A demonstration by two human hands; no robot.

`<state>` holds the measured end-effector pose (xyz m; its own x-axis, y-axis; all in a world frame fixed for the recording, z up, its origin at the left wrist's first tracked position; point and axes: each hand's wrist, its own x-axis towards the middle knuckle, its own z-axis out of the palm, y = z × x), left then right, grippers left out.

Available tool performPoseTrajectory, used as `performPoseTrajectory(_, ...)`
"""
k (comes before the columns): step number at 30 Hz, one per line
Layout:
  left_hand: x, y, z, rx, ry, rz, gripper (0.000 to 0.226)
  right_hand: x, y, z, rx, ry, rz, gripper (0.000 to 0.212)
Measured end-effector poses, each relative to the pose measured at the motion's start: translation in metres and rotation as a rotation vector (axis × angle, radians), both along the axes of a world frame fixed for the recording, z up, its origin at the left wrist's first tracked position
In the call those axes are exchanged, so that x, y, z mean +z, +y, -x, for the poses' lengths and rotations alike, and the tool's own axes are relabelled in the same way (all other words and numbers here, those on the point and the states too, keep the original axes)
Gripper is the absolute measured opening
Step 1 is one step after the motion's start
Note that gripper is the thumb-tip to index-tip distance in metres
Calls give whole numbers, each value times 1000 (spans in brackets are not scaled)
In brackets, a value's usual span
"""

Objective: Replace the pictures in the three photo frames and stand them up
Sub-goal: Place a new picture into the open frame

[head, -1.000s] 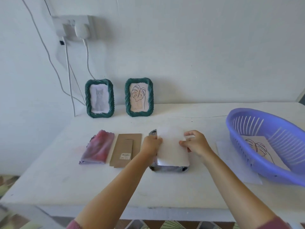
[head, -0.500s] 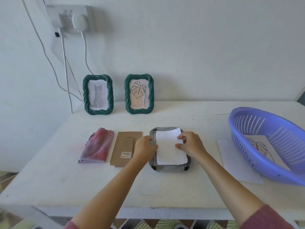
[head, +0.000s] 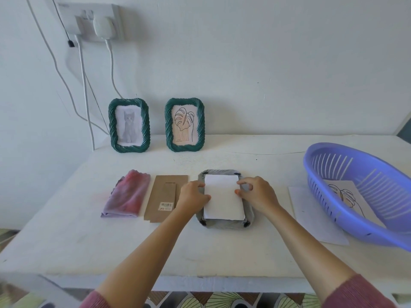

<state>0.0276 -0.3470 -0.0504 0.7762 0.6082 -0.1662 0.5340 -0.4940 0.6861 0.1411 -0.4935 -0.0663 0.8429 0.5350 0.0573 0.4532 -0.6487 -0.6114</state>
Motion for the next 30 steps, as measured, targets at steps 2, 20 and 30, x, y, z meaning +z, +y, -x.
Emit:
performPoseTrajectory(2, -1, 1, 1, -2, 6, 8, 49, -2, -4, -3, 3, 8, 3, 31)
performPoseTrajectory(20, 0, 11, 2, 91, -78, -52, 16, -12, -9, -7, 45, 139, -144, 30)
performPoseTrajectory(30, -1, 51, 25, 259, 402, -187, 54, -13, -10, -8, 60, 155, -132, 31)
